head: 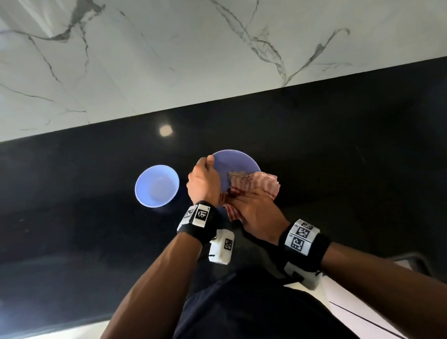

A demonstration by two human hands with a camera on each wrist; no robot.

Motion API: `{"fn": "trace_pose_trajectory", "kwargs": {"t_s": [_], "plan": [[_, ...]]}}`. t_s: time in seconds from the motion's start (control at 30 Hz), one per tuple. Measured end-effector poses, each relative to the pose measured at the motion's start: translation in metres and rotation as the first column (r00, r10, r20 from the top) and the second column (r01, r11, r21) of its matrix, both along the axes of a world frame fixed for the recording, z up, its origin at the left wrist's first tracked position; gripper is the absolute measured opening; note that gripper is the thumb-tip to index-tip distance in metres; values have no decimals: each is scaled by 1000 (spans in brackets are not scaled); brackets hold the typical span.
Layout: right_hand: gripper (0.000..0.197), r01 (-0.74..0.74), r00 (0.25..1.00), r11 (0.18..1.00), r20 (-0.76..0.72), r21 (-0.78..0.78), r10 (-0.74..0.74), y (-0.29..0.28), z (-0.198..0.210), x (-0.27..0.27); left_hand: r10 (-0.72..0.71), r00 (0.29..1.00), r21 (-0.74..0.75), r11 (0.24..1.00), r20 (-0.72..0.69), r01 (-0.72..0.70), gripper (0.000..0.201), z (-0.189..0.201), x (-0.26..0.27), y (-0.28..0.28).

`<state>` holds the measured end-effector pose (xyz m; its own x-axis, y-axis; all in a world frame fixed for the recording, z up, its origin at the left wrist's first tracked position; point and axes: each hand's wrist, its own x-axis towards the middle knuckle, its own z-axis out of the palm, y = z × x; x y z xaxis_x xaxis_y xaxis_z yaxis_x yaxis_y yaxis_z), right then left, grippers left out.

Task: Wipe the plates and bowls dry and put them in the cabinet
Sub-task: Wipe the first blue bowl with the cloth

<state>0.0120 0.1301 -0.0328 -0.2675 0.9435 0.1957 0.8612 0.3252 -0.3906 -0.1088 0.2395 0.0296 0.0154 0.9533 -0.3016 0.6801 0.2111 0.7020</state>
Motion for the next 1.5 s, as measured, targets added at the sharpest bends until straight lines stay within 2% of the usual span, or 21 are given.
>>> {"fn": "trace_pose_trajectory", "kwargs": {"t_s": [0.1, 0.17, 0.23, 0.3, 0.37, 0.47, 0.53, 0.6, 0.67, 0.73, 0.83, 0.9, 0.97, 1.03, 1.07, 1.13, 1.2, 1.3, 1.4, 1.5], "plan": [[33, -112, 990, 991, 99, 71, 105, 1, 4, 17, -149, 987, -26, 989, -53, 148, 38, 4, -8, 7], [35, -217, 966, 970, 167, 108, 197, 4, 10, 37, -301, 946, -68, 953, -118, 295, 37, 6, -11, 18], [42, -304, 936, 952, 193, 22, 294, 8, 15, 54, -410, 898, -110, 911, -161, 397, 42, 6, -11, 25], [43, -295, 926, 939, 192, -177, 326, 13, 24, 62, -444, 880, -110, 896, -168, 431, 45, 5, -9, 27], [55, -224, 922, 894, 213, -388, 323, 15, 43, 60, -425, 889, -87, 905, -170, 416, 47, 1, -8, 24], [61, -169, 958, 875, 131, -454, 254, 17, 65, 52, -378, 915, -70, 926, -141, 372, 46, -3, -9, 16], [69, -91, 943, 874, 240, -477, 229, 23, 69, 45, -351, 928, -67, 936, -123, 345, 46, -4, -10, 12], [57, -43, 900, 864, 356, -502, 251, 31, 69, 38, -328, 938, -70, 944, -117, 322, 46, -4, -12, 10], [48, -58, 859, 810, 384, -583, 338, 37, 71, 29, -309, 944, -76, 950, -113, 302, 47, -4, -12, 10], [46, -27, 900, 752, 312, -659, 305, 43, 74, 19, -299, 948, -88, 953, -111, 290, 49, -4, -11, 10], [53, -131, 941, 797, 178, -589, 287, 49, 67, 15, -293, 950, -111, 953, -104, 282, 49, -3, -11, 11], [52, -123, 916, 865, 279, -486, 287, 53, 56, 15, -286, 953, -120, 954, -98, 274, 49, -3, -11, 11], [40, -4, 859, 883, 451, -470, 245, 56, 44, 11, -280, 956, -125, 955, -87, 268, 48, -4, -13, 11], [19, 204, 849, 819, 513, -536, 125, 52, 63, -2, -269, 960, -130, 957, -72, 258, 46, -7, -13, 8], [19, 253, 860, 818, 507, -517, 54, 50, 64, -6, -254, 965, -136, 960, -65, 243, 45, -9, -13, 6], [30, 269, 884, 821, 467, -504, -3, 48, 67, -5, -213, 976, -147, 968, -52, 204, 44, -12, -14, 2], [40, 210, 911, 836, 412, -507, 21, 46, 68, -3, -191, 981, -154, 971, -42, 183, 44, -14, -13, 1], [47, 128, 930, 804, 352, -581, 107, 47, 64, 4, -192, 981, -158, 970, -36, 184, 44, -16, -13, 2], [44, 28, 936, 874, 321, -485, 148, 48, 46, 6, -193, 981, -165, 969, -33, 185, 43, -16, -14, 4], [43, 156, 894, 843, 436, -515, 101, 47, 58, -5, -185, 982, -174, 969, -39, 175, 44, -14, -13, 3]]}}
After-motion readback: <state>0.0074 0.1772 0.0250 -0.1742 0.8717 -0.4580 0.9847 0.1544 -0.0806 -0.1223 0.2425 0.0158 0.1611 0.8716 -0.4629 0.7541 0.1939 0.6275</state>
